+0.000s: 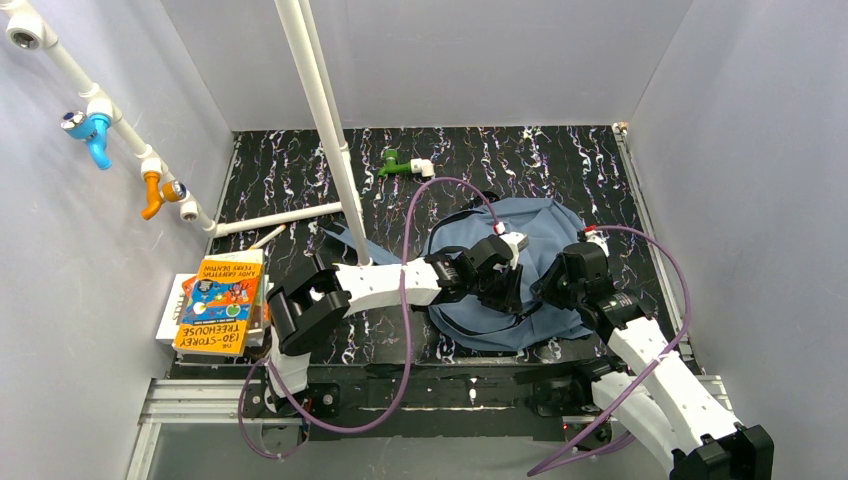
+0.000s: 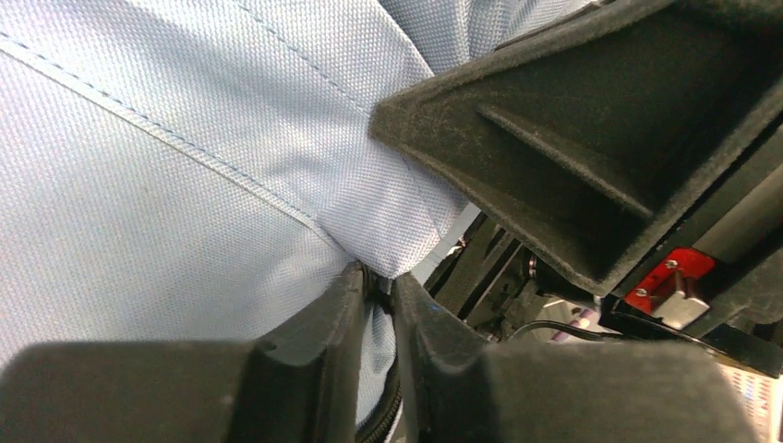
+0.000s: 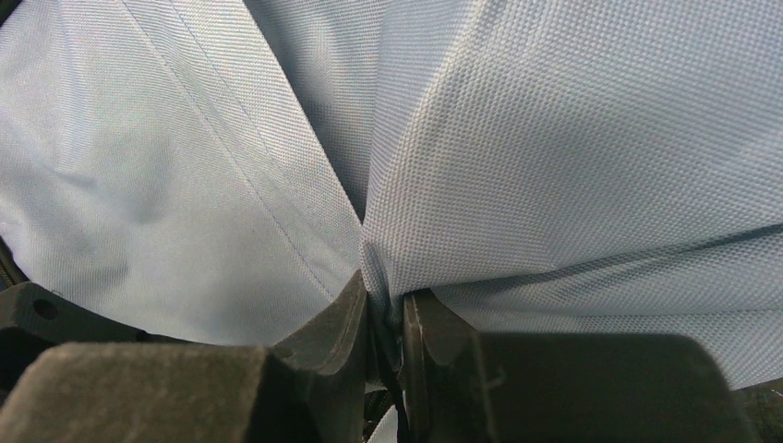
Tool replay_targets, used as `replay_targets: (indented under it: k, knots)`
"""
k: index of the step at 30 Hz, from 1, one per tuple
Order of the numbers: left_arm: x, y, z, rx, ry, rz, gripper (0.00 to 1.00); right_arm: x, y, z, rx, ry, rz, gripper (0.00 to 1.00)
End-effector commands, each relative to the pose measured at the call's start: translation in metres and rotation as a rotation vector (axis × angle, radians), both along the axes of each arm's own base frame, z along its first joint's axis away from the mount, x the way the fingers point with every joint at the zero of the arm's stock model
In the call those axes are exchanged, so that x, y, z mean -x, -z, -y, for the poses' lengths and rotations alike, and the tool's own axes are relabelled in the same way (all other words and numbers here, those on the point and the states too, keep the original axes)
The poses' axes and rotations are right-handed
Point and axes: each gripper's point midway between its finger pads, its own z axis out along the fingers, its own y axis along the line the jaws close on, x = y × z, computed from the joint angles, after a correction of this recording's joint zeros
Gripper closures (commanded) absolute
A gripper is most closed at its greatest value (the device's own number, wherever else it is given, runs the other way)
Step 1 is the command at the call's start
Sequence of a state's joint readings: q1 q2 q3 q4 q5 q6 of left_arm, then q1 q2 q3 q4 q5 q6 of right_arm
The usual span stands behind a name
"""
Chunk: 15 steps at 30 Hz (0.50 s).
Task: Pack the student bag
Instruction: Unzip the student bag at the center of the board.
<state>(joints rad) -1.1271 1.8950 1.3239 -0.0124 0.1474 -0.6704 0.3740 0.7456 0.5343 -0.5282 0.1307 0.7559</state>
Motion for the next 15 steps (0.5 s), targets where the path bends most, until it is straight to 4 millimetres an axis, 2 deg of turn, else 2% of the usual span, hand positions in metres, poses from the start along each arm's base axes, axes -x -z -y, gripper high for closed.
replay_targets:
  k: [1, 3, 7, 8, 9, 11, 14, 15]
  knots:
    - [-0.003, -0.018, 0.008, 0.032, 0.011, 0.018, 0.91, -0.013, -0.030, -0.008, -0.047, -0.013, 0.093, 0.99]
    - [-0.003, -0.024, 0.005, 0.032, 0.007, 0.032, 1.00, -0.013, -0.029, -0.004, -0.030, 0.003, 0.093, 0.99]
    - [-0.004, -0.031, -0.016, 0.027, -0.035, 0.069, 1.00, -0.019, -0.025, 0.013, 0.072, 0.050, 0.079, 0.99]
    - [-0.005, -0.035, -0.020, 0.042, -0.050, 0.073, 1.00, -0.022, -0.029, 0.018, 0.106, 0.061, 0.077, 0.95]
    - [-0.005, -0.042, -0.020, 0.075, -0.053, 0.076, 1.00, -0.025, -0.029, 0.022, 0.140, 0.055, 0.065, 0.86]
    - [-0.003, -0.052, -0.017, 0.124, -0.045, 0.045, 1.00, -0.030, -0.031, 0.023, 0.184, 0.027, 0.039, 0.60]
    - [0.000, -0.058, -0.007, 0.160, -0.021, -0.009, 1.00, -0.020, -0.035, 0.026, 0.242, -0.023, -0.071, 0.46]
    - [0.000, -0.060, -0.004, 0.171, -0.014, -0.015, 1.00, -0.014, -0.037, 0.029, 0.258, -0.031, -0.105, 0.39]
